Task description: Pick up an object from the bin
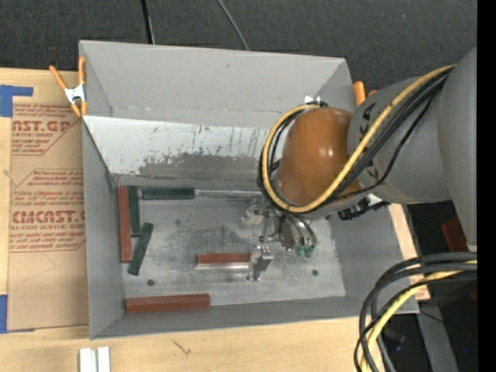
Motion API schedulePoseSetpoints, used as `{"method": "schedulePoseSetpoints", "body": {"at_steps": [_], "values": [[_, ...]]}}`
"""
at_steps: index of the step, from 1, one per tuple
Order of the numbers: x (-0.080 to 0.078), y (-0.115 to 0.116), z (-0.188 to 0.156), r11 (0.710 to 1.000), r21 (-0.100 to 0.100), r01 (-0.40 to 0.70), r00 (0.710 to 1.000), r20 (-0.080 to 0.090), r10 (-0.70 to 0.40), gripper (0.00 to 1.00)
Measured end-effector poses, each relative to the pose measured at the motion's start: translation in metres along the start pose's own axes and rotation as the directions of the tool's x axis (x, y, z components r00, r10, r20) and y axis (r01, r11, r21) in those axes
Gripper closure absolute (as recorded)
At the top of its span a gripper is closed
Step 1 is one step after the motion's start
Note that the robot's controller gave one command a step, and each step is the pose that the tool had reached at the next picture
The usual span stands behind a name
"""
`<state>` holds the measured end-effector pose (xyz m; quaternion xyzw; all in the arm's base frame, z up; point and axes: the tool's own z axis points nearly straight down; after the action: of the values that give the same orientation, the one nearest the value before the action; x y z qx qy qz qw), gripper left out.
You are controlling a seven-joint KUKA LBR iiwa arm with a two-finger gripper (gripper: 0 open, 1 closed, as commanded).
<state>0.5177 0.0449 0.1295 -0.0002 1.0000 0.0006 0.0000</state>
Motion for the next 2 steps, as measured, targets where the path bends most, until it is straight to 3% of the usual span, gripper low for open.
{"method": "schedulePoseSetpoints", "body": {"at_steps": [1, 2], "values": [[-0.0008, 0.0063, 0.0539, 0.998, 0.000, 0.063, 0.998, 0.004, -0.063, 1.00], [-0.0008, 0.0063, 0.0539, 0.998, 0.000, 0.062, 0.998, 0.004, -0.062, 1.00]]}}
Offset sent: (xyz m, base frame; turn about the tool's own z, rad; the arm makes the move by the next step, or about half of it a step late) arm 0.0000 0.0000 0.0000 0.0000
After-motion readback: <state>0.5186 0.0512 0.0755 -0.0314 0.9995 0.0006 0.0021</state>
